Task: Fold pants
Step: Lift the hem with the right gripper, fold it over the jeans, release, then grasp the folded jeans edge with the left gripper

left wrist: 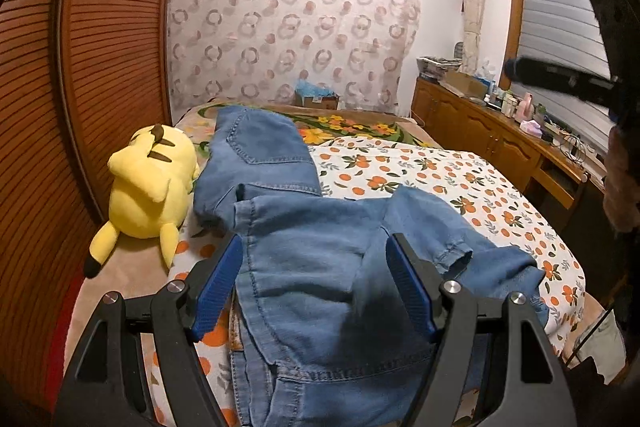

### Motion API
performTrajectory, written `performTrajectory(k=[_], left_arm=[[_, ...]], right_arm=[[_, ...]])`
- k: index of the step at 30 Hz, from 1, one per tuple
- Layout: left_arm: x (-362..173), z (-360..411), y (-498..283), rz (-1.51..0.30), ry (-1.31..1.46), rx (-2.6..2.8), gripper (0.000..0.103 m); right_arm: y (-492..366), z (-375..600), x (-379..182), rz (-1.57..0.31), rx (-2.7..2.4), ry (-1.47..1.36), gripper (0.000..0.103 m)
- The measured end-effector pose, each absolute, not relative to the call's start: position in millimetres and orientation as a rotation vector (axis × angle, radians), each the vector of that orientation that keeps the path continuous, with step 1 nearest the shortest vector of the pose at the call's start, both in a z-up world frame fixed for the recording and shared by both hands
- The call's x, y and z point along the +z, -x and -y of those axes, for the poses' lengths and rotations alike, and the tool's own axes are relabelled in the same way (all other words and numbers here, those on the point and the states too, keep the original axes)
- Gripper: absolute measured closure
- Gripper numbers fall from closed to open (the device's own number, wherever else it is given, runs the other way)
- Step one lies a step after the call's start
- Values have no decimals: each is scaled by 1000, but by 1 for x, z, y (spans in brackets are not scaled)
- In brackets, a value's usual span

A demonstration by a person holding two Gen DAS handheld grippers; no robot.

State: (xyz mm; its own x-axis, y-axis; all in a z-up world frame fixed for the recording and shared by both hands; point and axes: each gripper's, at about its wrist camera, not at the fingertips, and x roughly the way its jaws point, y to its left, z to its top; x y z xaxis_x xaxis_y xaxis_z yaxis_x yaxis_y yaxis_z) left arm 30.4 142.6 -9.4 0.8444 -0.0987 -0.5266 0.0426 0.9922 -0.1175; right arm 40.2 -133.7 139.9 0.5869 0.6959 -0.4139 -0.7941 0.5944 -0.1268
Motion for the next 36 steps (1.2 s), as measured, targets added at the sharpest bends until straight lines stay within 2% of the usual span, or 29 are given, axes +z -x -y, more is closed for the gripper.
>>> performTrajectory(k=[5, 12, 17, 20, 21, 26, 27, 28, 29, 30, 31, 36], left_arm=[[-20, -140, -35, -589, 115, -87, 28], [-43, -118, -30, -652, 87, -148, 28], [-62, -105, -25, -702, 73, -200, 29], [-71, -96, -22, -730, 58, -235, 41], [-74, -94, -21, -740, 52, -258, 49], [-77, -90, -21, -749, 37, -251, 62], [-76, -91, -20, -745, 40, -250, 70], [-75, -92, -20, -740, 42, -248, 81], [-74, -93, -18, -733, 44, -250, 89], [-71, -93, -16, -719, 48, -258, 94], [-64, -94, -11, -683, 61, -272, 94], [-41, -105, 2, -613, 93, -262, 94]], right_arm=[[-71, 133, 131, -402, 825, 335, 69], [-105, 116, 100, -563, 770, 321, 60], [-99, 118, 85, -644, 756, 308, 54], [-97, 112, 78, -697, 762, 315, 54], [-96, 109, 77, -716, 766, 321, 54], [-101, 93, 73, -826, 812, 343, 55], [-101, 90, 76, -828, 825, 336, 72], [-103, 89, 78, -824, 838, 328, 84], [-106, 87, 83, -810, 845, 323, 90], [-105, 85, 90, -792, 852, 319, 94], [-104, 82, 98, -768, 868, 315, 97], [-93, 60, 150, -637, 943, 288, 98]])
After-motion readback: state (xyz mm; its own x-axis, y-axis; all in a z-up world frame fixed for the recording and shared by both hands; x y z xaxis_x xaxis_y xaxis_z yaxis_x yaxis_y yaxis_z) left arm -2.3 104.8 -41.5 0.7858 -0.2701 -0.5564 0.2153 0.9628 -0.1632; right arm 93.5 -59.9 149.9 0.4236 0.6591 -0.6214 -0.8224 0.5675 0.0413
